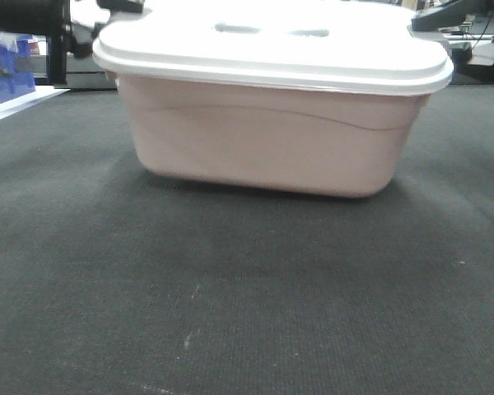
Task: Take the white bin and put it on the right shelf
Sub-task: 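Lift the pink bin off the table with both grippers, then hold the bin raised with both grippers while the base backs away, then carry the bin in both grippers while driving to the blue-crate shelves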
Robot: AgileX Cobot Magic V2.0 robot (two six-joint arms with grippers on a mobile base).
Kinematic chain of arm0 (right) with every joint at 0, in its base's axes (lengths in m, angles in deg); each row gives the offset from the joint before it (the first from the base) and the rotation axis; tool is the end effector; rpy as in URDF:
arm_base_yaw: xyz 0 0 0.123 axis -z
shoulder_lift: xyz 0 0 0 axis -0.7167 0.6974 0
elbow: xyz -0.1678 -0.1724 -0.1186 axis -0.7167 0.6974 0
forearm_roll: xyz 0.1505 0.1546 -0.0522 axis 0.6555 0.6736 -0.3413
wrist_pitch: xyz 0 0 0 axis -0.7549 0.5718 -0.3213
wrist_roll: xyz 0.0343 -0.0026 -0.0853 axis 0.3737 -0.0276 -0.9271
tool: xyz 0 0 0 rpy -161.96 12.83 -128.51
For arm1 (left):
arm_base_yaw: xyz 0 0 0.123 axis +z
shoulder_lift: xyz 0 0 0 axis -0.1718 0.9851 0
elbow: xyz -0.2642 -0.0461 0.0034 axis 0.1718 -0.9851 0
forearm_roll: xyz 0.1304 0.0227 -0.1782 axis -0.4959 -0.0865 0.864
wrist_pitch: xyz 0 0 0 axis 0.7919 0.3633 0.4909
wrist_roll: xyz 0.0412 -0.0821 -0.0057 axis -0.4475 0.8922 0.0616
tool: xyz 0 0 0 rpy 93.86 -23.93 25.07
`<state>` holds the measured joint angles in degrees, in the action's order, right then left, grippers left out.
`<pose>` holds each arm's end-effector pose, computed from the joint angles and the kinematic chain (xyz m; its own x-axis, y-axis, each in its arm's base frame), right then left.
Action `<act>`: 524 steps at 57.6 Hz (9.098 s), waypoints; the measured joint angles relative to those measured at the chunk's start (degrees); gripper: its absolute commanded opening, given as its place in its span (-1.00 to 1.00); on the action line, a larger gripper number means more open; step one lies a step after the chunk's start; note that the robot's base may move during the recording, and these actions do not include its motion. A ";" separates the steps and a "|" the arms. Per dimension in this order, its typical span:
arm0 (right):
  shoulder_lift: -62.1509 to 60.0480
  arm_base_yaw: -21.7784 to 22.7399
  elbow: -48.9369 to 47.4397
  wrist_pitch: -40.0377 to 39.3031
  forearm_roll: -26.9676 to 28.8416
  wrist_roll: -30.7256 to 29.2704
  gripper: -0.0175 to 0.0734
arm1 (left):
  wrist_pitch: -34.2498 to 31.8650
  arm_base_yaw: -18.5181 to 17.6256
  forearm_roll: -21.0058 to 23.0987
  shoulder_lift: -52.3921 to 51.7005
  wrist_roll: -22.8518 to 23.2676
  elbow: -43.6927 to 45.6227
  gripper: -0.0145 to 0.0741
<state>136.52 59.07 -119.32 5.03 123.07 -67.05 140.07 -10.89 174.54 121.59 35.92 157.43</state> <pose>0.3384 0.0015 0.2497 -0.7044 0.5929 -0.3903 -0.2101 0.3510 0.9125 0.3979 -0.0872 0.2744 -0.8236 -0.3948 -0.4072 0.3224 0.2649 -0.9088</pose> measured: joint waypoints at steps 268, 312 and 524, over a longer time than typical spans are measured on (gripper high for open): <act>-39.45 1.45 -0.03 -20.29 -0.28 9.99 -0.46 | -1.85 -5.94 -18.75 -29.94 7.59 2.53 -0.96; -39.45 1.45 -0.03 -20.51 -0.13 9.99 -0.46 | -1.43 -5.98 -19.18 -29.94 7.59 2.53 -0.96; -39.45 1.45 -0.03 -20.64 0.09 9.99 -0.46 | -1.10 -6.07 -20.00 -30.05 7.59 2.53 -0.96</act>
<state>97.06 60.52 -119.35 -15.62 123.16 -57.06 138.98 -16.95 154.54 91.54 43.50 159.96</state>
